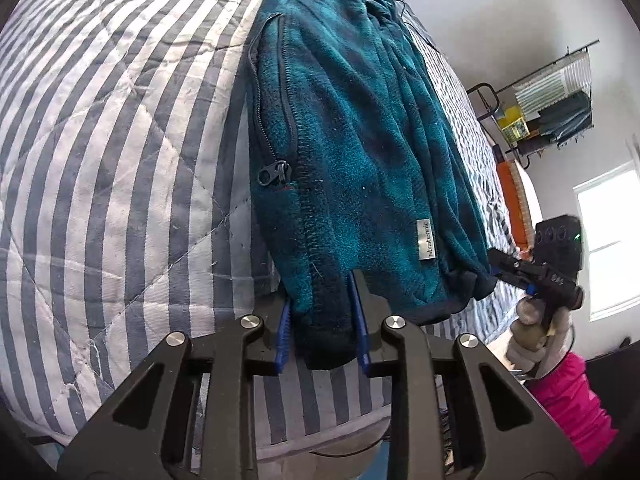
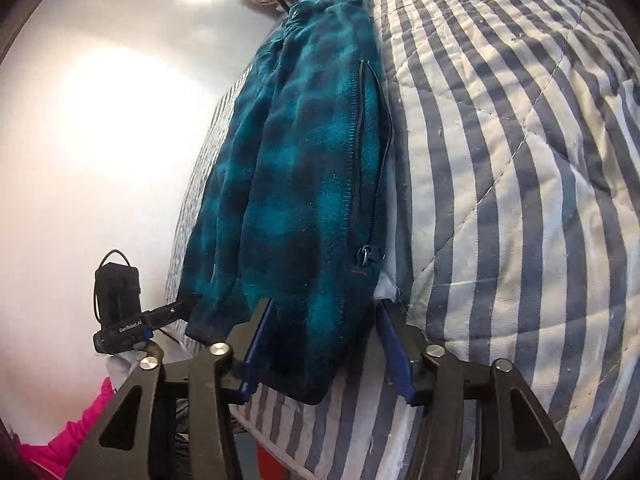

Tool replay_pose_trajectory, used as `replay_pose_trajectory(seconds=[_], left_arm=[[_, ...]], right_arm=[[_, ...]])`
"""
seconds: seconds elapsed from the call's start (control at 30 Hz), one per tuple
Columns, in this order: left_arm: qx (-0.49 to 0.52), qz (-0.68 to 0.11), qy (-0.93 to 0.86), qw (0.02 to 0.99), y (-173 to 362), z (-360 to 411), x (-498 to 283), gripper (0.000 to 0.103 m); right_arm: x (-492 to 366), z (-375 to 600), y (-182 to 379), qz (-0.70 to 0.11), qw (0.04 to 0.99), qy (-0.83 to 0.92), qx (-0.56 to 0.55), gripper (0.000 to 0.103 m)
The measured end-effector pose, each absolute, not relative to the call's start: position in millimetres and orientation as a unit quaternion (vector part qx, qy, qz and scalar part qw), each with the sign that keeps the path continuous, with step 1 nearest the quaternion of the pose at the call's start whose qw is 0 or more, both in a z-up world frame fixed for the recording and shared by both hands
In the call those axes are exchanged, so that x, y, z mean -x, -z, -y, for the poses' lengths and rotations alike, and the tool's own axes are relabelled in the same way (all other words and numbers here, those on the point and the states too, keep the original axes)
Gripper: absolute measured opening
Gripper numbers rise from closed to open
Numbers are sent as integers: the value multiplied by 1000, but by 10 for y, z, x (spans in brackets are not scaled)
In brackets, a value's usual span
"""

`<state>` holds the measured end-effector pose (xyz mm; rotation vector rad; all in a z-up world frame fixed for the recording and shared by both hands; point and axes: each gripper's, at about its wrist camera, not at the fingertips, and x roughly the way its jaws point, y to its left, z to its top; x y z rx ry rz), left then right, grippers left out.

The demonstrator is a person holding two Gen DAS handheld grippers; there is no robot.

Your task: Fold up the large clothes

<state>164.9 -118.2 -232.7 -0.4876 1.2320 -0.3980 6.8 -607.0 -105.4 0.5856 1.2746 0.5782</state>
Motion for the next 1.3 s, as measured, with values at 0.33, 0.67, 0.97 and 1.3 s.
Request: replay_pose_trajectory(seconds=[0.33, 0.67, 0.97, 1.3], left_arm=[[341, -584, 195, 710, 2546, 926, -1709, 45], [343, -583, 201, 709, 2565, 1016, -1729, 31], [286, -566, 212, 743, 2148, 1245, -1781, 16], [304, -536, 177, 767, 1783, 1350, -2085, 14]], right_arm=[[-26, 6255, 1267, -579, 683, -273, -353, 62], [-60, 6032, 1333, -579, 667, -300, -360, 45], [-123, 5740, 1085, -576, 688, -294, -329, 16], [-307, 5455, 506, -550, 763, -259, -219, 12]])
